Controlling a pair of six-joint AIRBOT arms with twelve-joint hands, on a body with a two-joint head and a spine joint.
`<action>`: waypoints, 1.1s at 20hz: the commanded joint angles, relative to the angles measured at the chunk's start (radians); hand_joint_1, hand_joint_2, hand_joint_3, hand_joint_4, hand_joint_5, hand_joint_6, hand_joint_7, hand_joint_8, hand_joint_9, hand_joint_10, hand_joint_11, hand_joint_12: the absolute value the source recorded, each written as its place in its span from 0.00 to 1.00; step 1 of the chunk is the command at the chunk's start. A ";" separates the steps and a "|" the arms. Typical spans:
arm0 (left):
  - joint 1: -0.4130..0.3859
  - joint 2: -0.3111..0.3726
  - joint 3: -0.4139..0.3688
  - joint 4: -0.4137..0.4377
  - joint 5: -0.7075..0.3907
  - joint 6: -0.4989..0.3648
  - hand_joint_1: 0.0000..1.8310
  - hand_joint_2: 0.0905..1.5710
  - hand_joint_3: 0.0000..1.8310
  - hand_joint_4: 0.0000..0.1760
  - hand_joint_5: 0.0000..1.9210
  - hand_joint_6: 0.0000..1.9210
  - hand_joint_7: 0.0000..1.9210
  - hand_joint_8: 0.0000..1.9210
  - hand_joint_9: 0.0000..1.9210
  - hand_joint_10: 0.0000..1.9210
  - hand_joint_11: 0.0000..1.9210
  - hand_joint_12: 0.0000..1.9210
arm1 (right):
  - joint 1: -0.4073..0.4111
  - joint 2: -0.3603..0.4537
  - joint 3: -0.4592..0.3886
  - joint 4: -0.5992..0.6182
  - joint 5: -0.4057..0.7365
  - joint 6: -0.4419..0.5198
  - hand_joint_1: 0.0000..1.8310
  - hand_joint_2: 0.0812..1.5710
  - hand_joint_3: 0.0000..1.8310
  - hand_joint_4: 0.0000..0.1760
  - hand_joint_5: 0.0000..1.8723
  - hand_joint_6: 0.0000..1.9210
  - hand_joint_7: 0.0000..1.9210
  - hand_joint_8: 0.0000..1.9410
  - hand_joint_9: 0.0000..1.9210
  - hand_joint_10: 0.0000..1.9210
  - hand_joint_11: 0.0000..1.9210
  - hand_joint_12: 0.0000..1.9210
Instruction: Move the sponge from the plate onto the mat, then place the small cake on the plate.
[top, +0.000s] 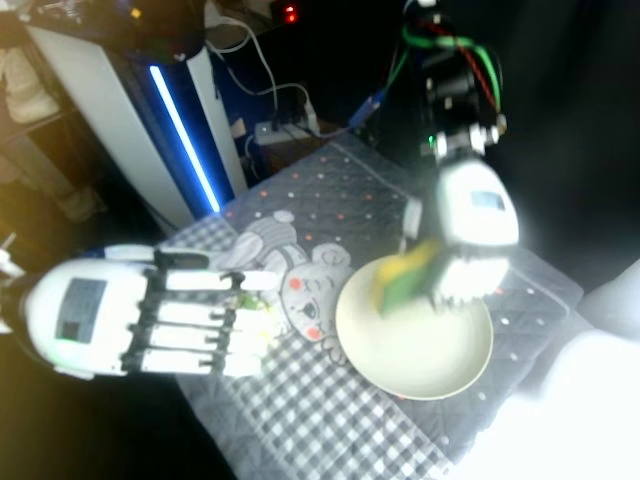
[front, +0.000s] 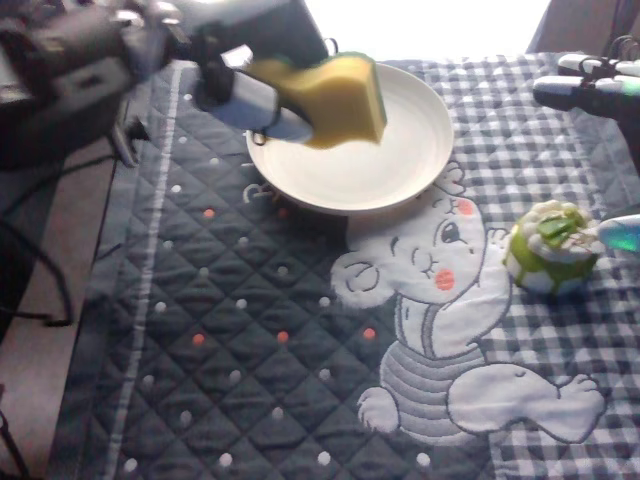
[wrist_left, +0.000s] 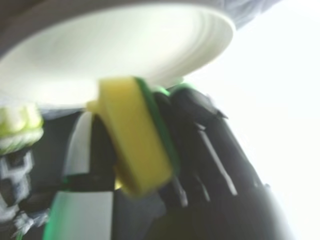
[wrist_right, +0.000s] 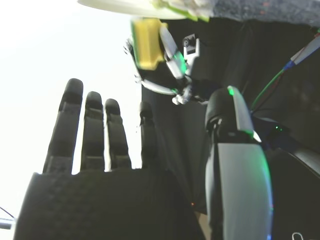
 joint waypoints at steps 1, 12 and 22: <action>-0.004 0.004 -0.011 -0.017 -0.124 0.000 0.71 0.65 0.00 0.00 0.71 0.01 0.56 0.56 0.61 0.36 0.46 0.71 | 0.009 0.005 -0.002 0.039 0.115 0.009 0.36 0.68 0.00 0.80 0.11 0.00 0.06 0.00 0.10 0.00 0.13 0.07; 0.206 0.238 -0.248 0.098 -0.203 -0.136 0.67 0.59 0.00 0.00 0.73 0.11 0.58 0.55 0.60 0.71 0.59 0.83 | 0.009 0.012 -0.013 0.042 0.116 0.009 0.42 0.69 0.00 0.88 0.10 0.00 0.07 0.00 0.12 0.00 0.15 0.06; 0.287 0.202 -0.259 0.179 -0.169 -0.218 0.63 0.61 0.00 0.00 0.52 0.11 0.51 0.14 0.48 0.36 0.38 0.59 | 0.009 0.010 -0.007 0.043 0.116 0.009 0.44 0.68 0.00 0.66 0.11 0.00 0.09 0.00 0.13 0.00 0.17 0.08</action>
